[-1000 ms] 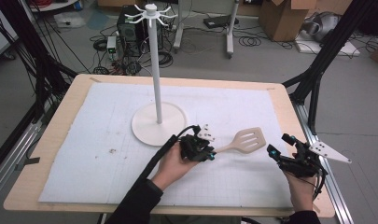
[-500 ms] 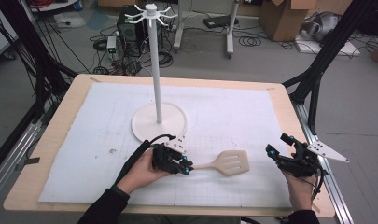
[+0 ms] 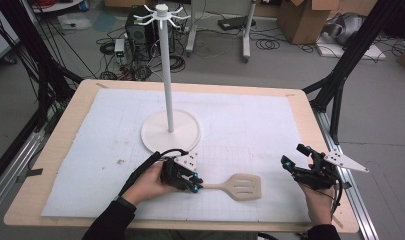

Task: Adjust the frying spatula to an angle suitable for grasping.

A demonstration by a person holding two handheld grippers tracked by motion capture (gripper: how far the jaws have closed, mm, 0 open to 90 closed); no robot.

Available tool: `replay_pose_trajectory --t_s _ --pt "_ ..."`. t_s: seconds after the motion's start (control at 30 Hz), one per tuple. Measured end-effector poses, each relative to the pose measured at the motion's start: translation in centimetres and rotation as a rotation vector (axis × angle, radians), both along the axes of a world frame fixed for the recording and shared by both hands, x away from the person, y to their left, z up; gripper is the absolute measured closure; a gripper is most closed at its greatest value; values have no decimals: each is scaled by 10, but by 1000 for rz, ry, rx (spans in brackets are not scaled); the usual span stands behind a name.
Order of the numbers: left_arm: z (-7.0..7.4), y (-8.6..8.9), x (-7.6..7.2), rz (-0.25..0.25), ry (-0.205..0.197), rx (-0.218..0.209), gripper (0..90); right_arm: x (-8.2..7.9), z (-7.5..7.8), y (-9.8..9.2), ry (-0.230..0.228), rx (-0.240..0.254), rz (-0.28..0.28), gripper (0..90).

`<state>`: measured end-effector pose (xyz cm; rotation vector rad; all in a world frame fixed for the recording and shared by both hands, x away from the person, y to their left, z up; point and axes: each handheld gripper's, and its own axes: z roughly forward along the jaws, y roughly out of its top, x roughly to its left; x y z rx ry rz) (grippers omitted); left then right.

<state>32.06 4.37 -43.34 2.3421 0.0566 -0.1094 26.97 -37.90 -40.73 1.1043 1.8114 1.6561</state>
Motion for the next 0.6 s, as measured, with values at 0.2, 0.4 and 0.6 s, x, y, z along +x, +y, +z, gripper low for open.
replay_pose_trajectory --t_s 0.2,0.4,0.6 --pt "-1 1 2 26 57 -33 682 1 -1 1 -4 -10 6 127" --pt "16 16 2 87 41 -120 394 1 -1 4 6 -13 19 126" --pt "38 57 -7 160 -58 -263 291 1 -1 10 9 -27 42 121"
